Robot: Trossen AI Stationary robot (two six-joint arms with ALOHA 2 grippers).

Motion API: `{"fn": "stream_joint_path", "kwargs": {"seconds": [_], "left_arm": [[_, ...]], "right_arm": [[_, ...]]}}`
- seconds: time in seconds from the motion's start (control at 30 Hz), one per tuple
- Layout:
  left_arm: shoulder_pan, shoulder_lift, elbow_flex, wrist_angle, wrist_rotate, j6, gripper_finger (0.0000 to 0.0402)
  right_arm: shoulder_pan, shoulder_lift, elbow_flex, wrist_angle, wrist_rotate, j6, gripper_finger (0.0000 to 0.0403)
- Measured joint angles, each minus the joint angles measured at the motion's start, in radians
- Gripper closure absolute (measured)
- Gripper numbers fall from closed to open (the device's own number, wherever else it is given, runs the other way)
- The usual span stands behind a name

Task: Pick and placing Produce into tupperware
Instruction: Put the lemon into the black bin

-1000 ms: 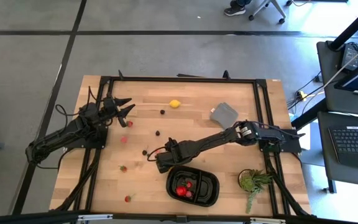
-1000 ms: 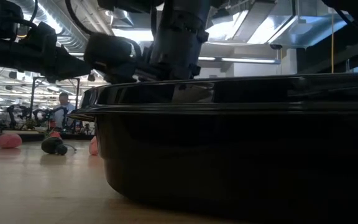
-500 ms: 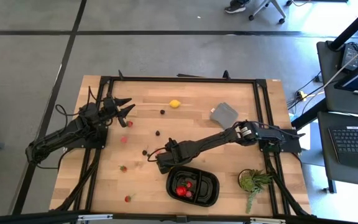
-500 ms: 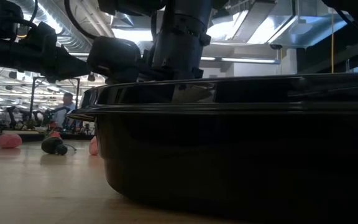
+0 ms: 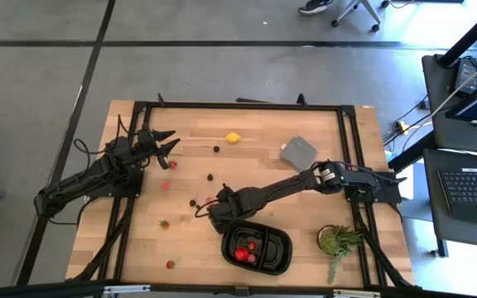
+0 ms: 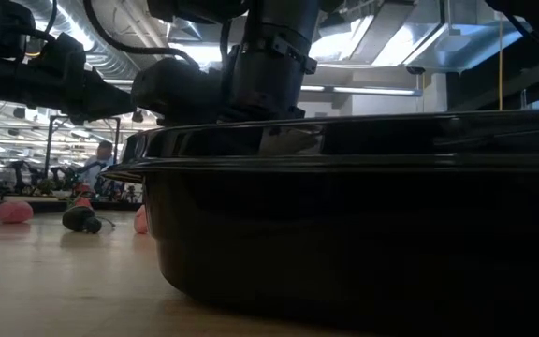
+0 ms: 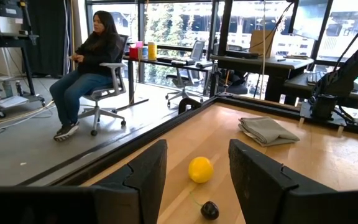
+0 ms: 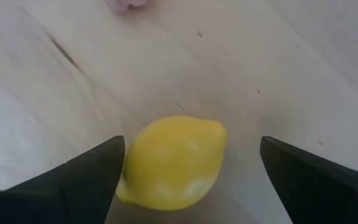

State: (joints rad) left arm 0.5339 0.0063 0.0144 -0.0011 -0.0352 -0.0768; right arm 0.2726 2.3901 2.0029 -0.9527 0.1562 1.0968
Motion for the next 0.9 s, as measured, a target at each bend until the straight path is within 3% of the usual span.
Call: {"fn": "stream_joint_path", "kwargs": {"seconds": [0.9], "left_arm": [[0.000,0.000,0.000,0.000,0.000,0.000,0.0237]], "right_arm": [[0.006,0.000,-0.001,0.047,-0.050,0.104,0.0028]]}}
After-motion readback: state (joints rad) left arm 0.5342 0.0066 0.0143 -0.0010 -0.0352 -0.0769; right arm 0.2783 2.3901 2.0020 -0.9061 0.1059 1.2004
